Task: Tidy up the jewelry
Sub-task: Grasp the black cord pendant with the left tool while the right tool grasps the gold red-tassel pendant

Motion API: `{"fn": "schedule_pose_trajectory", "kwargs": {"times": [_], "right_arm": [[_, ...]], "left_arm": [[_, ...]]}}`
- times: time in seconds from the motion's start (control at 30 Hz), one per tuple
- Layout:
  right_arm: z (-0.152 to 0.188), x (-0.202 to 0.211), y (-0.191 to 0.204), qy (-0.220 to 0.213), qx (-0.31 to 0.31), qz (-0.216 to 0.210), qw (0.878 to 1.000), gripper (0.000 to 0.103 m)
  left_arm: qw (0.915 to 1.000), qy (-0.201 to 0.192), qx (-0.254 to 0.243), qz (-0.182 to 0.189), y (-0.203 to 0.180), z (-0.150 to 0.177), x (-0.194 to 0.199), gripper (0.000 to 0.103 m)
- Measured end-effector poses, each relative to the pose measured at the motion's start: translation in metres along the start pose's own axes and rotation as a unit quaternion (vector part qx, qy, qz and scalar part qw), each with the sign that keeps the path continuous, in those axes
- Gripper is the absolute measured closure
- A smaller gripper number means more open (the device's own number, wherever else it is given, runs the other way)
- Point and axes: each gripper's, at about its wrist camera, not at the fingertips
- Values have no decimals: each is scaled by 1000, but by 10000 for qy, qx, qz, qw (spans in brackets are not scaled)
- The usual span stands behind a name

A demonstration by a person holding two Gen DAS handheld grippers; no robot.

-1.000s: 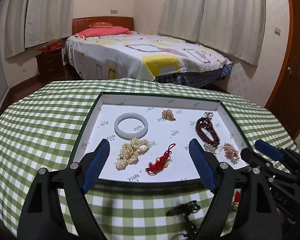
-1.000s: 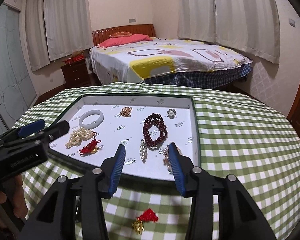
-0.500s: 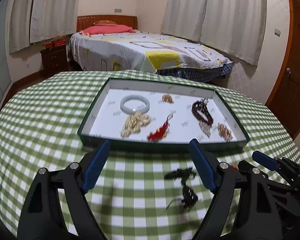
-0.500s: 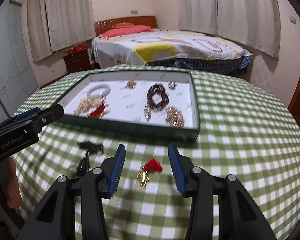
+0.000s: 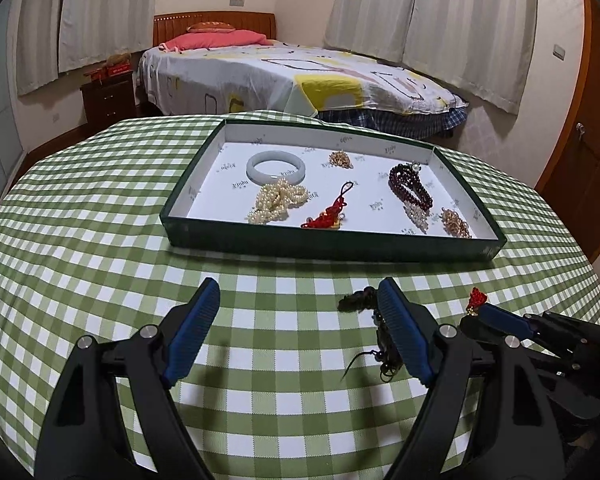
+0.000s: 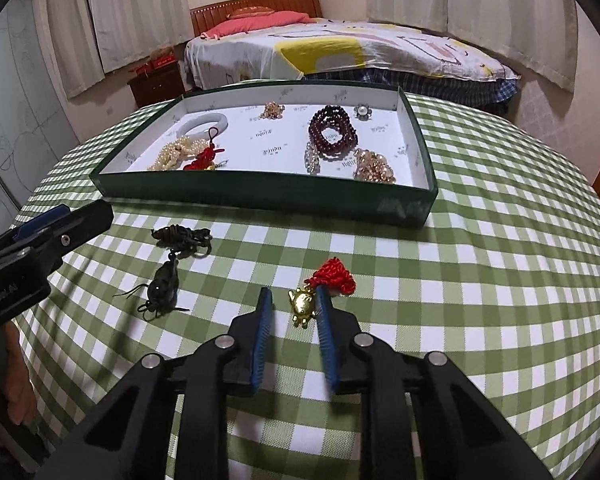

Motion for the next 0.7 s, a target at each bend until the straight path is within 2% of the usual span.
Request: {"fn": "schedule_pose_trajectory", "kwargs": {"times": [0.13, 0.43, 0.5, 0.7], "right_arm": [[0, -1, -2, 17, -30, 13, 10000, 85], [0, -1, 0, 20, 44, 49, 10000, 85], [0, 0, -1, 22, 37, 45, 10000, 89], [2, 3, -3, 21, 10, 25, 10000, 89]], "left_arm": [[10000, 67, -26, 6, -3, 1, -3, 24], [9998, 171, -101, 63, -12, 7, -5, 24], [9997, 202, -139, 82, -16, 10, -5, 24], [9990, 342, -241, 140, -27, 16, -10, 25]]}}
Point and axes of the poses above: each gripper's, at about its wrist camera, not at the fingertips, and x roughly against the way its jaws point, y to its left, z to its underside, and after that the axes turned 5 degrees about -y, right-handed
